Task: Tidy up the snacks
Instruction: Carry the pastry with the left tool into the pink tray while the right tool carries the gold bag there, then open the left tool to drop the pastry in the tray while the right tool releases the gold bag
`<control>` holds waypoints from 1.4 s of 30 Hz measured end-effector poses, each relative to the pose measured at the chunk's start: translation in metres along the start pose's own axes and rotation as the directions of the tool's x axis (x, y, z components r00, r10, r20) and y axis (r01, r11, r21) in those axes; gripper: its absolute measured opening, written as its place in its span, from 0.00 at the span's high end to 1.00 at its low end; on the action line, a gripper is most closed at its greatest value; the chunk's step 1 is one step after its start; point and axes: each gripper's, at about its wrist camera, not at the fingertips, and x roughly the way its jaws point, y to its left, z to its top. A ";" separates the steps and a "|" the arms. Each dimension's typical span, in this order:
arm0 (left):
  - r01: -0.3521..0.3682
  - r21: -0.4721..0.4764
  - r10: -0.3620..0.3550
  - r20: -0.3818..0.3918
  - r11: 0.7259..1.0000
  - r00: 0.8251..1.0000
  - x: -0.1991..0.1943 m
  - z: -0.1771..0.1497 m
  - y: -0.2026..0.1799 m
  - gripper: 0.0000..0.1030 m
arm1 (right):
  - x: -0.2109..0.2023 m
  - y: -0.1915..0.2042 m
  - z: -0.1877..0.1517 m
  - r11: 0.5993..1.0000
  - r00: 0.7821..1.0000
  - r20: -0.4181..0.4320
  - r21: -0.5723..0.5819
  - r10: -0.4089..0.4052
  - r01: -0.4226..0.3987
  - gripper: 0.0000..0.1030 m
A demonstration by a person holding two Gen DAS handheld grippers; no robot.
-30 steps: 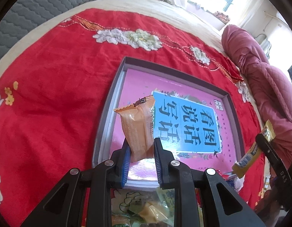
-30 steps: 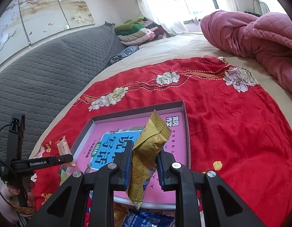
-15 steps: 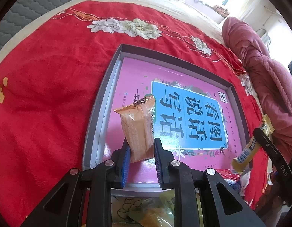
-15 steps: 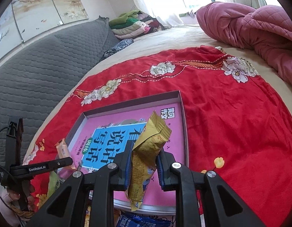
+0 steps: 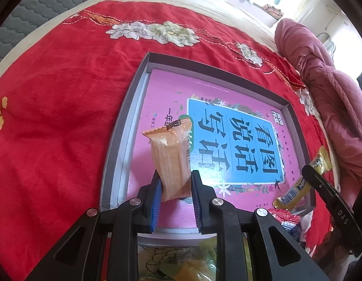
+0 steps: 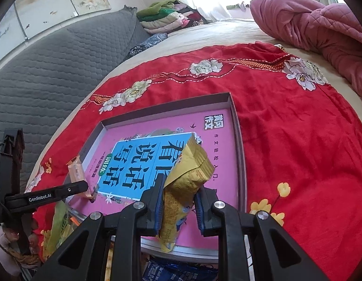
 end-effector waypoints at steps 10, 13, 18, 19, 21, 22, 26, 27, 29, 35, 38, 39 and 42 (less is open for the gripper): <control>-0.009 -0.010 0.009 -0.011 1.000 1.000 0.002 0.000 0.004 0.76 | 0.009 -0.011 -0.001 0.998 0.998 -0.061 0.056 -0.029 0.032 0.71; -0.010 -0.015 0.010 -0.012 1.000 1.000 0.001 0.000 0.005 0.76 | 0.009 -0.013 -0.001 0.997 0.997 -0.071 0.059 -0.038 0.042 0.69; -0.013 -0.018 0.013 -0.014 1.000 1.000 -0.001 -0.001 0.005 0.76 | 0.009 -0.013 -0.001 0.996 0.995 -0.076 0.053 -0.063 0.067 0.66; -0.013 -0.019 0.012 -0.015 1.000 1.000 -0.001 -0.001 0.006 0.76 | 0.009 -0.013 -0.001 0.996 0.995 -0.075 0.051 -0.065 0.069 0.66; -0.011 -0.025 0.010 -0.018 1.000 1.000 -0.002 0.000 0.007 0.75 | 0.008 -0.013 -0.001 0.996 0.995 -0.071 0.048 -0.073 0.076 0.66; -0.009 -0.028 0.008 -0.020 1.000 1.000 -0.003 -0.001 0.008 0.75 | 0.008 -0.013 -0.001 0.996 0.995 -0.071 0.045 -0.076 0.080 0.66; -0.009 -0.033 0.008 -0.020 0.999 1.000 -0.005 -0.001 0.009 0.75 | 0.008 -0.012 0.000 0.996 0.995 -0.071 0.042 -0.076 0.079 0.59; -0.009 -0.036 0.008 -0.020 0.999 1.000 -0.006 -0.001 0.009 0.74 | 0.007 -0.011 0.000 0.996 0.995 -0.069 0.039 -0.075 0.078 0.57; -0.009 -0.037 0.008 -0.019 0.999 1.000 -0.008 -0.001 0.009 0.74 | 0.007 -0.009 0.001 0.996 0.995 -0.068 0.028 -0.079 0.081 0.55; 0.000 -0.046 0.000 -0.003 0.999 1.000 -0.016 0.001 0.010 0.66 | 0.002 -0.010 0.003 0.996 0.996 -0.044 0.029 -0.081 0.082 0.47; 0.006 -0.048 -0.006 0.003 0.999 1.000 -0.020 0.001 0.010 0.65 | 0.000 -0.011 0.005 0.996 0.996 -0.033 0.034 -0.080 0.081 0.47; 0.007 -0.050 -0.006 0.004 0.999 1.000 -0.021 0.001 0.010 0.65 | 0.000 -0.012 0.005 0.996 0.997 -0.033 0.036 -0.076 0.077 0.47; 0.011 -0.053 -0.011 0.005 0.999 1.000 -0.024 0.001 0.010 0.63 | 0.000 -0.011 0.006 0.998 0.998 -0.034 0.038 -0.052 0.054 0.46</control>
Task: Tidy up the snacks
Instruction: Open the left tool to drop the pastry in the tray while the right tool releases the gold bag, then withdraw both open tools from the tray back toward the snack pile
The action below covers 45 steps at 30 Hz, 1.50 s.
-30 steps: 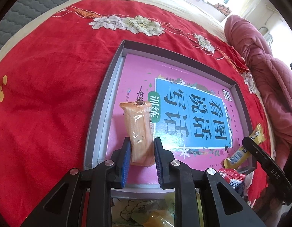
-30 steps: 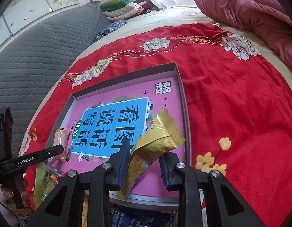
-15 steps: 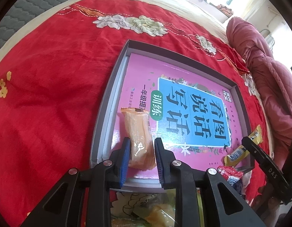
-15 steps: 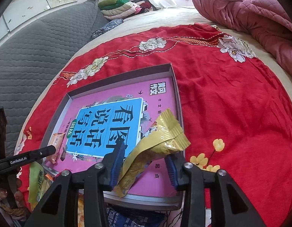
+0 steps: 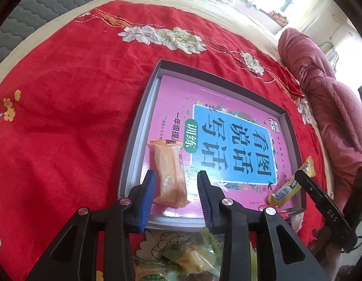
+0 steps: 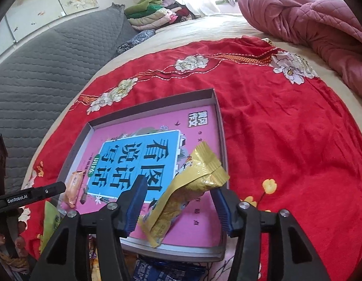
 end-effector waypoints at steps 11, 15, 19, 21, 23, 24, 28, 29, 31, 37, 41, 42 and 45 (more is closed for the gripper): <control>0.017 -0.004 -0.017 0.010 1.000 1.000 -0.014 -0.001 -0.001 0.55 | -0.001 0.002 0.000 1.000 1.000 0.016 -0.016 -0.018 0.018 0.34; 0.018 -0.001 -0.018 0.019 1.000 1.000 -0.020 -0.001 -0.002 0.55 | -0.004 0.001 0.002 1.000 0.999 0.029 -0.010 -0.015 0.015 0.33; 0.022 0.002 -0.022 0.029 1.000 0.999 -0.027 -0.001 -0.004 0.55 | -0.001 0.003 0.002 0.999 0.999 0.016 -0.014 0.040 -0.040 0.29; 0.024 0.004 -0.024 0.033 1.000 0.999 -0.030 0.000 -0.004 0.54 | 0.002 0.006 0.001 0.999 0.999 0.006 -0.030 0.034 -0.033 0.29; 0.022 0.007 -0.022 0.038 1.000 0.999 -0.034 -0.001 -0.005 0.53 | 0.003 0.008 0.000 0.999 1.000 0.000 -0.046 0.024 -0.024 0.29; 0.022 0.009 -0.022 0.041 1.000 0.999 -0.036 -0.001 -0.005 0.49 | 0.003 0.008 0.000 0.999 1.000 0.002 -0.043 0.024 -0.024 0.29; 0.019 0.022 -0.020 0.056 1.000 0.998 -0.044 -0.002 -0.006 0.46 | -0.005 0.003 0.003 0.999 0.999 0.039 -0.020 0.025 -0.024 0.28; 0.016 0.022 -0.018 0.061 1.000 0.998 -0.047 -0.002 -0.006 0.46 | -0.008 0.002 0.004 1.000 0.999 0.047 -0.019 0.026 -0.025 0.26; 0.013 0.023 -0.014 0.070 1.000 0.997 -0.051 -0.001 -0.007 0.46 | -0.012 0.004 0.006 0.999 0.998 0.060 -0.025 0.025 -0.024 0.24; 0.008 0.027 -0.011 0.095 1.000 0.995 -0.066 -0.001 -0.005 0.42 | -0.028 0.012 0.010 0.998 0.995 0.101 -0.067 0.026 -0.019 0.22; 0.006 0.039 -0.010 0.099 0.999 0.995 -0.074 -0.002 -0.005 0.41 | -0.044 0.016 0.011 0.996 0.989 0.145 -0.091 0.037 -0.023 0.16; 0.005 0.044 -0.010 0.101 0.999 0.995 -0.076 -0.002 -0.006 0.41 | -0.049 0.016 0.010 0.995 0.987 0.154 -0.097 0.043 -0.028 0.15; -0.001 0.060 -0.006 0.106 0.998 0.994 -0.080 -0.004 -0.007 0.41 | -0.060 0.017 0.009 0.994 0.983 0.177 -0.105 0.052 -0.033 0.15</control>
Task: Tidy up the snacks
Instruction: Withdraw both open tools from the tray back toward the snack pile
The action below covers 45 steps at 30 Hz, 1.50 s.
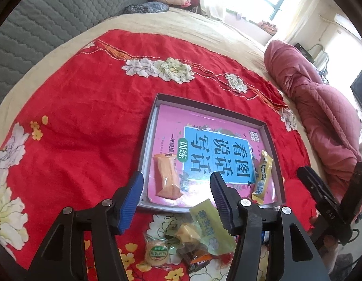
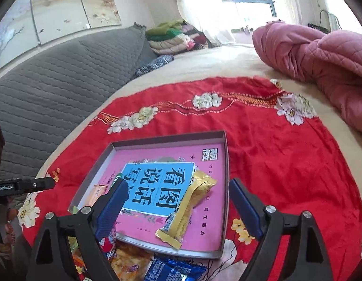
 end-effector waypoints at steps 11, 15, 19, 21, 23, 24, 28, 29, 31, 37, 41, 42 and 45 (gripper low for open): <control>0.001 0.030 -0.001 -0.002 1.000 1.000 -0.008 -0.006 -0.003 0.41 | -0.024 -0.005 -0.003 1.000 0.999 0.034 0.012 -0.001 0.000 0.15; 0.004 0.042 -0.003 -0.011 0.999 1.000 -0.008 -0.011 -0.005 0.41 | -0.030 -0.007 -0.006 1.000 1.000 0.029 0.027 -0.002 0.001 0.15; 0.012 0.061 -0.011 -0.022 0.998 1.000 -0.008 -0.017 -0.007 0.41 | -0.034 -0.008 -0.013 0.999 1.000 0.004 0.041 0.000 0.000 0.15; 0.016 0.066 -0.014 -0.029 0.998 0.999 -0.008 -0.019 -0.006 0.41 | -0.034 -0.008 -0.017 0.999 1.000 -0.013 0.044 0.002 -0.001 0.15; 0.018 0.067 -0.016 -0.034 0.998 0.999 -0.007 -0.021 -0.006 0.41 | -0.035 -0.006 -0.020 0.999 1.000 -0.026 0.040 -0.002 0.003 0.15; 0.020 0.066 -0.018 -0.037 0.998 0.999 -0.007 -0.023 -0.005 0.41 | -0.036 -0.006 -0.022 0.999 1.000 -0.030 0.038 -0.004 0.005 0.15; 0.025 0.066 -0.022 -0.050 0.998 0.998 -0.006 -0.028 -0.003 0.41 | -0.039 -0.002 -0.030 0.999 0.999 -0.044 0.032 -0.006 0.008 0.15; 0.027 0.066 -0.024 -0.053 0.997 0.998 -0.005 -0.028 -0.003 0.41 | -0.040 0.000 -0.032 1.000 0.999 -0.046 0.028 -0.009 0.011 0.15; 0.028 0.073 -0.023 -0.057 0.997 0.998 -0.005 -0.031 -0.003 0.41 | -0.042 0.002 -0.036 1.000 0.999 -0.053 0.026 -0.009 0.010 0.15; 0.036 0.099 -0.028 -0.081 0.994 0.996 -0.004 -0.041 -0.001 0.41 | -0.046 0.006 -0.044 1.000 0.997 -0.074 0.019 -0.012 0.013 0.15; 0.030 0.116 -0.019 -0.101 0.993 0.995 -0.003 -0.046 0.004 0.41 | -0.047 0.007 -0.048 1.000 0.996 -0.085 0.018 -0.016 0.017 0.15; 0.033 0.117 -0.020 -0.109 0.993 0.994 -0.002 -0.049 0.006 0.41 | -0.047 0.008 -0.049 1.000 0.996 -0.089 0.019 -0.015 0.017 0.15; 0.026 0.118 -0.010 -0.131 0.993 0.991 0.000 -0.056 0.013 0.41 | -0.047 0.008 -0.052 1.000 0.995 -0.099 0.019 -0.017 0.019 0.15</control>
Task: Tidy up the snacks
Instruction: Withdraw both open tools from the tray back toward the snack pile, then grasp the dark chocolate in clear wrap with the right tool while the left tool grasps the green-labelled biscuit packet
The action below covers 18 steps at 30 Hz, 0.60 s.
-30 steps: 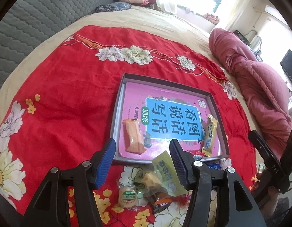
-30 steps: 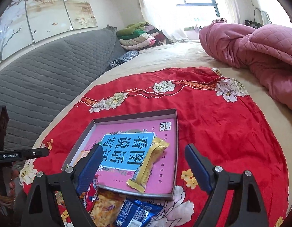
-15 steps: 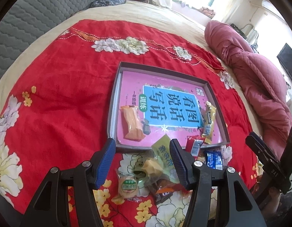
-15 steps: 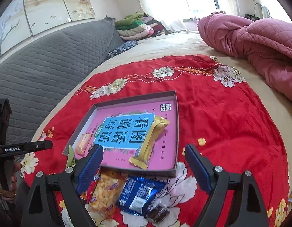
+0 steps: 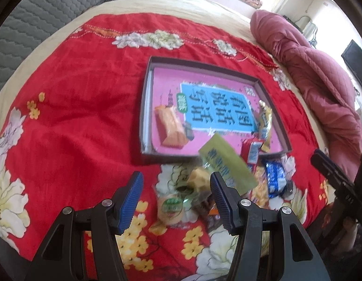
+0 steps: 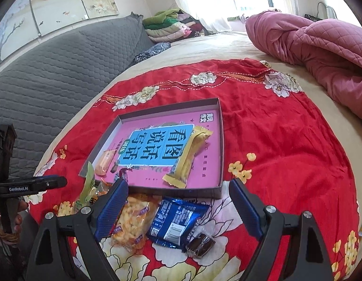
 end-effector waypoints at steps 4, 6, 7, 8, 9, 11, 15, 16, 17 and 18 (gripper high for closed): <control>-0.005 -0.013 0.005 -0.028 1.000 1.000 0.005 -0.009 0.007 0.41 | 0.000 0.002 -0.005 1.000 1.000 -0.018 0.001 0.000 0.000 0.15; -0.007 -0.016 0.006 -0.037 1.000 0.999 0.007 -0.012 0.008 0.41 | 0.001 0.003 -0.009 1.000 1.000 -0.030 0.000 -0.006 0.006 0.15; -0.006 -0.016 0.005 -0.045 1.000 0.999 0.009 -0.014 0.009 0.41 | 0.001 0.003 -0.009 1.000 0.999 -0.034 0.001 -0.007 0.007 0.15; -0.005 -0.015 0.004 -0.053 1.000 0.999 0.011 -0.016 0.009 0.41 | 0.001 0.002 -0.010 1.000 0.999 -0.041 0.004 -0.010 0.010 0.15; -0.006 -0.016 0.005 -0.059 1.000 0.998 0.012 -0.017 0.009 0.41 | 0.002 0.002 -0.012 1.000 0.999 -0.045 0.007 -0.012 0.013 0.15; -0.004 -0.017 0.003 -0.072 1.000 0.997 0.015 -0.019 0.009 0.41 | 0.002 0.002 -0.014 1.000 0.998 -0.056 0.014 -0.017 0.018 0.15; -0.015 -0.016 0.013 -0.096 1.000 0.995 0.023 -0.024 0.008 0.41 | 0.006 -0.001 -0.023 0.999 0.995 -0.097 0.039 -0.029 0.033 0.15; -0.020 -0.020 0.018 -0.100 1.000 0.995 0.025 -0.025 0.009 0.41 | 0.006 -0.001 -0.025 0.998 0.994 -0.106 0.045 -0.031 0.036 0.15; -0.022 -0.025 0.019 -0.106 0.999 0.994 0.027 -0.027 0.009 0.41 | 0.008 -0.002 -0.027 0.998 0.993 -0.116 0.049 -0.033 0.039 0.15; -0.022 -0.026 0.019 -0.112 0.999 0.994 0.029 -0.028 0.009 0.41 | 0.009 -0.003 -0.029 0.997 0.991 -0.126 0.052 -0.042 0.048 0.15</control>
